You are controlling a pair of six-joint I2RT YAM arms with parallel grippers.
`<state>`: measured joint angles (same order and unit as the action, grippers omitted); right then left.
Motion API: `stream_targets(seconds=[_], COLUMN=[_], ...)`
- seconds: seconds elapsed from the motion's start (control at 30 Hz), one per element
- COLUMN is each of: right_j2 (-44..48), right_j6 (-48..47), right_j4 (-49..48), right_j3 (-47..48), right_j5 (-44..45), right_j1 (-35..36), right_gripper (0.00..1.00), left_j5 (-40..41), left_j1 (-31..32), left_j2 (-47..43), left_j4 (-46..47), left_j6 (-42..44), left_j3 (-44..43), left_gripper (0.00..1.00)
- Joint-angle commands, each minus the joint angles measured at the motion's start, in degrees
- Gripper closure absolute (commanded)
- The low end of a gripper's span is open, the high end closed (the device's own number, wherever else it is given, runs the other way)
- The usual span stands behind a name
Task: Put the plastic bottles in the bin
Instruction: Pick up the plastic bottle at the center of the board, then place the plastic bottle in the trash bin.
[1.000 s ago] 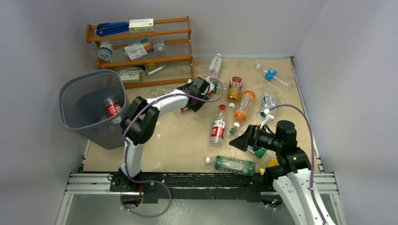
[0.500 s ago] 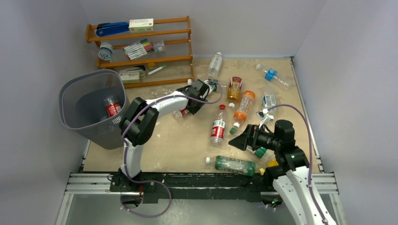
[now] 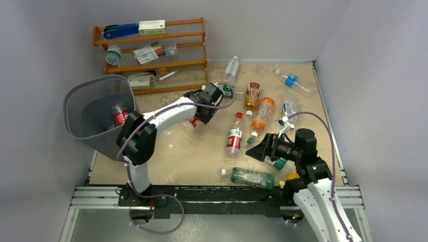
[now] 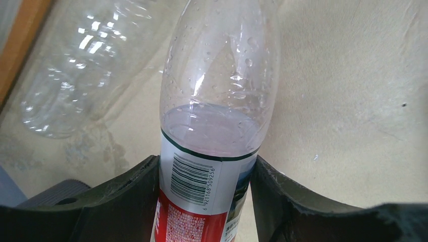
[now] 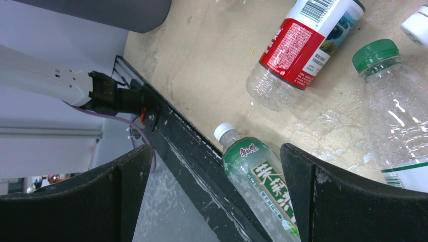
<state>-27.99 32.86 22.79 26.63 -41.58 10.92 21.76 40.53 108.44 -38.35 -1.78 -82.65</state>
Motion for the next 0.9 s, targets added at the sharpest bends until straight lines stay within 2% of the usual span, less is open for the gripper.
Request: stream_targets(seconds=[0.0,0.3,0.5,0.7,0.87], right_j2=[1.03,0.61,-0.41,-0.87,-0.58], right_j6=[0.51,0.14,0.19,-0.01,-0.12], right_j4=[-0.91,-0.56,-1.64,-1.70,-1.22], right_j3=[0.26,1.30,1.58,1.44,0.92], right_j5=[-1.19,-1.29,-1.62,-1.76,-1.75], right_j1=[0.16,0.16,0.16,0.16,0.16], right_gripper=[0.00,0.00,0.00,0.00,0.00], left_j5=[2.59,7.92,12.46,16.27,17.60], left_j1=[0.01,-1.17,-7.75,-15.64,-22.86], left_j2=[-6.81,-11.36,-13.93,-17.08,-21.18], left_j4=[-3.67,-16.09,-23.02,-25.21,-24.98], left_j6=[-5.91,-11.13,-13.81,-14.45,-15.79], left_j3=[-6.88,-26.27,-39.01,-43.98,-42.34], left_gripper=[0.66,0.61,0.58,0.56,0.54])
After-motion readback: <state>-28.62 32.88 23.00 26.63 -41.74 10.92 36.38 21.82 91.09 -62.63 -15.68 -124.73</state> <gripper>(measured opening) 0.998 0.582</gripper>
